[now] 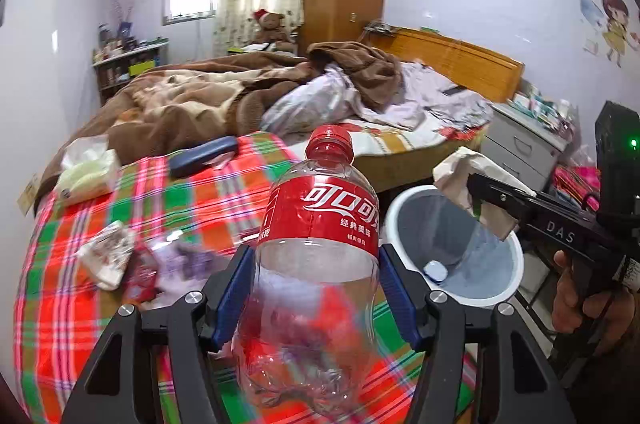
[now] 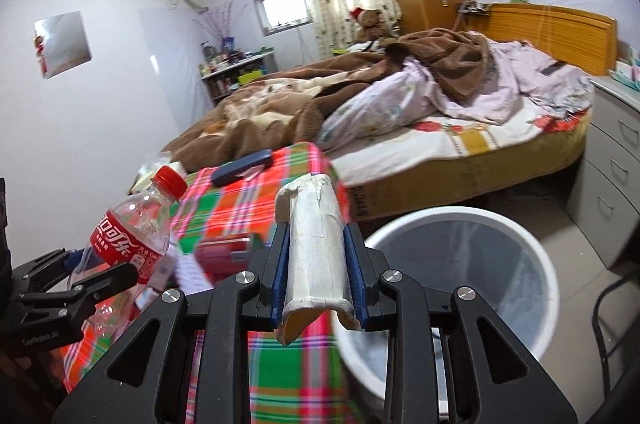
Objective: Collect trash
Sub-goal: 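Carry the white tissue and red cola bottle over the trash bin, then open the right tool over the bin while the left tool drops the cola bottle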
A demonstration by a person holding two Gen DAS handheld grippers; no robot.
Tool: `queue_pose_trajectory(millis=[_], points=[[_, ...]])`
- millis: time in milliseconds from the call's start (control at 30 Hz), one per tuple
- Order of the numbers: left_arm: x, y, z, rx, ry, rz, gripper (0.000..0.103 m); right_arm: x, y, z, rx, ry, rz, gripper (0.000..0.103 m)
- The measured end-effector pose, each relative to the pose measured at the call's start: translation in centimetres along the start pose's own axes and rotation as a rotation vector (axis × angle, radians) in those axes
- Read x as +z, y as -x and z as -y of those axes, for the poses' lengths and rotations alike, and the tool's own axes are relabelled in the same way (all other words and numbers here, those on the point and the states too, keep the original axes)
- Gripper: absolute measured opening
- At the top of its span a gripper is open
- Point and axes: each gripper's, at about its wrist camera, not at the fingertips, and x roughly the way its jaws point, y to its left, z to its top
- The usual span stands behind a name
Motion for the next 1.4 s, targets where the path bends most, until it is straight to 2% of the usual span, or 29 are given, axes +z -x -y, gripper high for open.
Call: queue_pose_trajectory(millis=[100,500,900,967,1033,1100,1200,1400], points=[[0.3,-1.4,2.3,-0.053,-0.021,-0.015,0.063,0.0,0.1,1.5,-0.031,-0.020,-0.001,0.028],[0.6,-7.1,9.9,-0.186,-0.086,-0.096,0.063,-1.4,-0.5,6.9,-0.173,-0.062,-0.058,0.029],[-0.1,-13.3,13.0,-0.205,-0.108,-0.213,0.063,-3.6,-2.7,10.4,-0.239,-0.082,-0.199,0.032],[-0.1,-13.9,13.1,-0.214,-0.102,-0.220,0.063,-3.7,-2.9,10.8,-0.243,-0.080,-0.215,0.036],[-0.2,-14.2,13.2,-0.224,-0.098,-0.225,0.063,-3.9,-2.9,11.0,-0.254,-0.075,-0.223,0.045],[-0.2,-14.6,13.2,-0.219,-0.089,-0.230,0.063,-4.1,-2.7,11.3,-0.249,-0.081,-0.227,0.060],[-0.1,-14.3,13.2,-0.226,-0.092,-0.208,0.068,-4.2,-2.5,11.4,-0.252,-0.085,-0.224,0.062],[0.1,-13.4,12.5,-0.205,-0.071,-0.189,0.068,-4.0,-1.4,11.1,-0.259,-0.091,-0.201,0.062]])
